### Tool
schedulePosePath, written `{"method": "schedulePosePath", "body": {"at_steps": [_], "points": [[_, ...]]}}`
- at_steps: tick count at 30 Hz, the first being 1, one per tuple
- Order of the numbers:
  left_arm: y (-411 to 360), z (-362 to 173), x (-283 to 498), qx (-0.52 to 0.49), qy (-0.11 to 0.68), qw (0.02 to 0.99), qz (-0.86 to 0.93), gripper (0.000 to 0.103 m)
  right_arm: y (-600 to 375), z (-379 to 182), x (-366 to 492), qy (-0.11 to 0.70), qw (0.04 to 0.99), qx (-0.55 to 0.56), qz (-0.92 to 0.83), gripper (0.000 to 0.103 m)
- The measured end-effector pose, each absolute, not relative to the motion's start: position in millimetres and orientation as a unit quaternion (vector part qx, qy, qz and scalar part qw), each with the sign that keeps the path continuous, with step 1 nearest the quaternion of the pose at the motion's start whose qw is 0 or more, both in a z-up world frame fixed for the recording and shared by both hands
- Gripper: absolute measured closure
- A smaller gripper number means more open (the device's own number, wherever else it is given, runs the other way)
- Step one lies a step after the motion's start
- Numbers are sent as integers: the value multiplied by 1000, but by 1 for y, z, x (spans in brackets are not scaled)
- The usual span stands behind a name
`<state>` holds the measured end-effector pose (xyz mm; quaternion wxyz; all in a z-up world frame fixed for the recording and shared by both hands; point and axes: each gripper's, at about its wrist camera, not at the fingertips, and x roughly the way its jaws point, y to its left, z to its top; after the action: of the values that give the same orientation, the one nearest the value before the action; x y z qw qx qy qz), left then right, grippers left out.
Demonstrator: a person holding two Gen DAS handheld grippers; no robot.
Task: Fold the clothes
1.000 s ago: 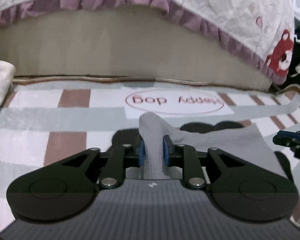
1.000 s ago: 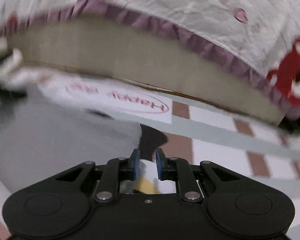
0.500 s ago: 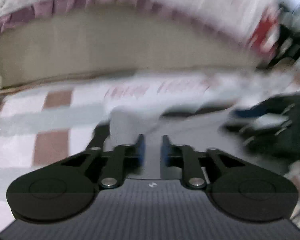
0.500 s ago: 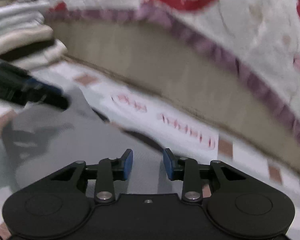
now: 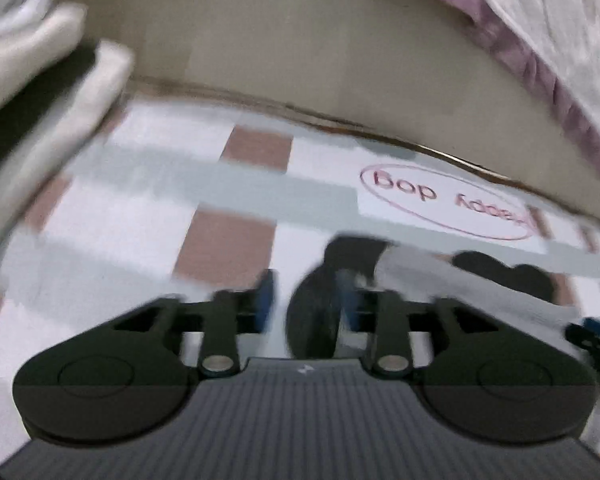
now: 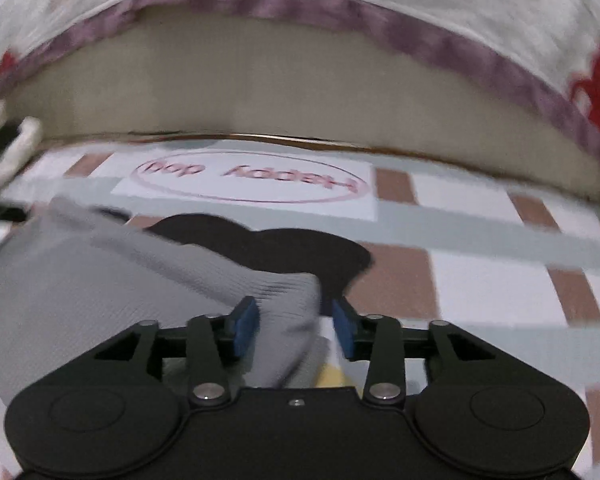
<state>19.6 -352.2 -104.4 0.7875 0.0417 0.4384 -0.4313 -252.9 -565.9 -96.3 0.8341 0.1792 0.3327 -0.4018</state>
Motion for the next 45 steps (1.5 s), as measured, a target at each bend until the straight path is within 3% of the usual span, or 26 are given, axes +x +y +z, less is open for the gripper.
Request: {"method": "schedulePosePath", "body": {"at_steps": [6,10,17,20,25,30,36,40,43,45], "points": [[-281,-100,10,-37,525,726,-443,52,-558,-87,-294,327,790,215,-471,51],[-262,-118,-6,-114,568,665,-472,47,-544,-84,-342,248,786,371,-427,50],[-277,-156,-25,-159,613,618,-466,46,-509,-118,-373,173,721,582,-333,43],[-277,-170,-30,-184,626,600,-464,46,-500,-130,-365,165,707,608,-322,43],[-278,-171,-24,-178,587,652,-445,45,-485,-151,-355,147,677,648,-315,42],[-284,-176,-8,-181,571,649,-469,45,-469,-166,-372,39,608,714,-346,41],[-294,-180,6,-197,571,636,-480,40,-474,-165,-360,52,654,674,-339,40],[-295,-188,22,-240,583,614,-475,39,-508,-164,-346,73,707,633,-307,34],[-291,-186,17,-226,566,628,-484,56,-529,-151,-337,123,747,587,-286,59],[-290,-178,9,-201,555,643,-487,63,-529,-134,-333,144,786,533,-280,66]]}}
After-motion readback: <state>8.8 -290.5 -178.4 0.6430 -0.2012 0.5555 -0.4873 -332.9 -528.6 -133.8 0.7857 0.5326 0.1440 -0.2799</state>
